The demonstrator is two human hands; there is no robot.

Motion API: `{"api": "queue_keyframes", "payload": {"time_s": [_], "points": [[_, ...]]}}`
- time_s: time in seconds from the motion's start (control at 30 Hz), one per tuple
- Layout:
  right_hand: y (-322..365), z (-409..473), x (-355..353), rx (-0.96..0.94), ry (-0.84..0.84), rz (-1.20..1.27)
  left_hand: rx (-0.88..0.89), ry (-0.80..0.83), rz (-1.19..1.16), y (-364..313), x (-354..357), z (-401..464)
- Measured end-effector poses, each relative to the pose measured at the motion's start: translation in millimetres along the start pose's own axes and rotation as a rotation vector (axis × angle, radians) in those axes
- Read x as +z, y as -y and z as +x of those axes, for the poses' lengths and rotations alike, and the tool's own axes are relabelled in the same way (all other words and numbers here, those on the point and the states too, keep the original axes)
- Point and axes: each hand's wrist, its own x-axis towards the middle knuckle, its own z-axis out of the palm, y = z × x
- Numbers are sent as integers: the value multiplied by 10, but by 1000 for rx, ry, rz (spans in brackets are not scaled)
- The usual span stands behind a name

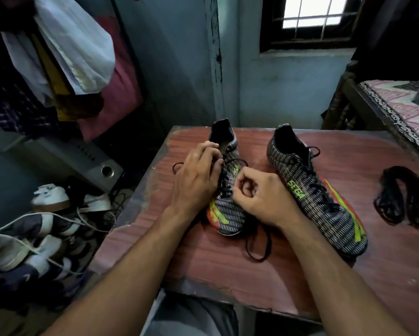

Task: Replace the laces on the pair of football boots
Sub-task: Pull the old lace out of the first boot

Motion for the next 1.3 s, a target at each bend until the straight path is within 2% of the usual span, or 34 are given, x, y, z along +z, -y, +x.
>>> {"api": "queue_keyframes", "payload": {"time_s": [0.17, 0.27, 0.37, 0.5, 0.7, 0.83, 0.9, 1.0, 1.07, 1.3], "points": [[-128, 76, -39, 208, -59, -63, 9, 29, -84, -15, 6, 5], [-144, 70, 19, 226, -5, 1, 29, 73, -169, -49, 2, -40], [-124, 53, 87, 162, 0, 26, 48, 68, -212, -71, -6, -53], [-78, 30, 110, 37, -112, -57, 26, 101, -221, -65, 6, -47], [-65, 31, 141, 29, -131, -95, -16, 122, -432, -56, -90, -61], [-42, 18, 127, 35, -195, -126, 25, 74, -376, -57, -59, -64], [-19, 21, 118, -52, -244, -190, 28, 51, -371, -59, -55, -52], [-17, 61, 148, -214, -169, -281, 31, 51, -408, -51, -47, -43], [-19, 122, 178, -262, -124, -258, 25, 53, -421, -36, -25, -48], [3, 350, 83, -266, -188, -272, -25, 17, -361, 17, 14, -6]]}}
